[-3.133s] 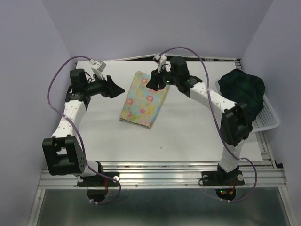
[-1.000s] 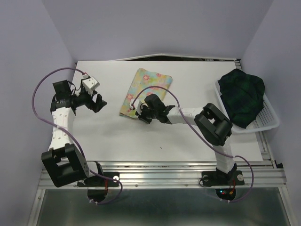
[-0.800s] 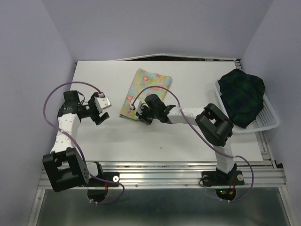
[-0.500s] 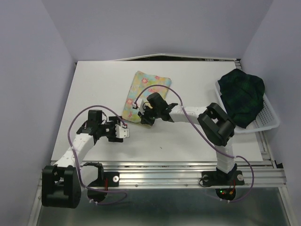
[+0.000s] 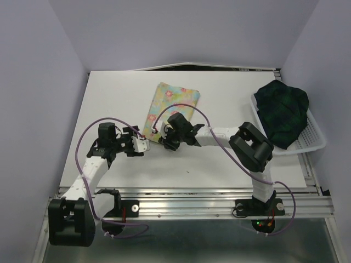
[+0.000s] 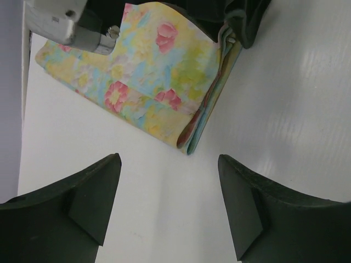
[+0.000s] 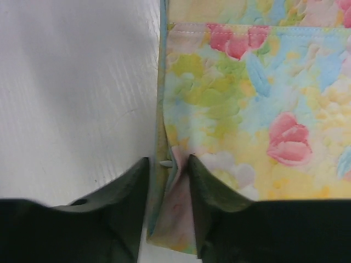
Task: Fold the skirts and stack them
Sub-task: Fold the skirt
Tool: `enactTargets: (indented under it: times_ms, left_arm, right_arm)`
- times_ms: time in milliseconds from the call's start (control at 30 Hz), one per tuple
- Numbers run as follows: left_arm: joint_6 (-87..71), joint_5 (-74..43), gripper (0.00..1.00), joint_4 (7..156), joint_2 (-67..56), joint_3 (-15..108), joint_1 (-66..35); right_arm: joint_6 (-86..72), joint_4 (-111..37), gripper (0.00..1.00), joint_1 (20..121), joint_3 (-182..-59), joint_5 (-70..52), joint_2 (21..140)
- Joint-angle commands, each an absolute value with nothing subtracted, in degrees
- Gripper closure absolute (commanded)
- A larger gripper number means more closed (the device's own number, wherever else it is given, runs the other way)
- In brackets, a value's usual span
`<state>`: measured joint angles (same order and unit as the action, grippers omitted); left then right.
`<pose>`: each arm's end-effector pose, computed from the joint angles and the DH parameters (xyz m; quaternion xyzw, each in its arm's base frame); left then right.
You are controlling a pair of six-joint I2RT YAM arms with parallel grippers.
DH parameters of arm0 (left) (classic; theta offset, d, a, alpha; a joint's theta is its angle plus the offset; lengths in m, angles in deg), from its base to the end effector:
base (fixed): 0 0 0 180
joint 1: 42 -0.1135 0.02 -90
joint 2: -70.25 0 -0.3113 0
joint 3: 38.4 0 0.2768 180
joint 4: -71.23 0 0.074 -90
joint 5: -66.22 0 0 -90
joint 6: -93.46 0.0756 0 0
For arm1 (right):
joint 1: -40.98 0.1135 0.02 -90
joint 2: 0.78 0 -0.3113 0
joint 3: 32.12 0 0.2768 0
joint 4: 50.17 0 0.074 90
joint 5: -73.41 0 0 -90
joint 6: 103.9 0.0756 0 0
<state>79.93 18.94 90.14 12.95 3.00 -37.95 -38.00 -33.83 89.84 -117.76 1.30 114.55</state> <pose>0.2202 -0.0670 0.2257 0.6622 0.5208 -0.0056 0.5388 0.3082 0.3880 0.1527 -0.5914 0.7019 0.2201 0.3303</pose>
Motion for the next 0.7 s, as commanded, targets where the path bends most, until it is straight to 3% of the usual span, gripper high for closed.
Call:
enactTargets:
  times_ms: [0, 100, 333, 667]
  left_arm:
    - [78.60, 20.17, 0.17, 89.72, 14.96, 3.04, -38.05]
    - [81.41, 19.99, 0.17, 90.69, 14.96, 2.68, -38.05]
    - [86.51, 20.61, 0.15, 90.43, 12.16, 1.28, -38.05]
    - [96.00, 19.12, 0.16, 84.20, 8.03, -2.24, -36.03]
  right_arm:
    - [-38.07, -28.16, 0.78, 91.08, -115.82, -5.60, 119.89]
    - [-38.50, -26.84, 0.99, 91.08, -116.53, -9.81, 121.73]
    - [-37.46, -26.22, 0.99, 91.08, -116.36, -12.03, 121.49]
    - [-29.99, -24.90, 0.99, 91.08, -119.43, 0.63, 113.83]
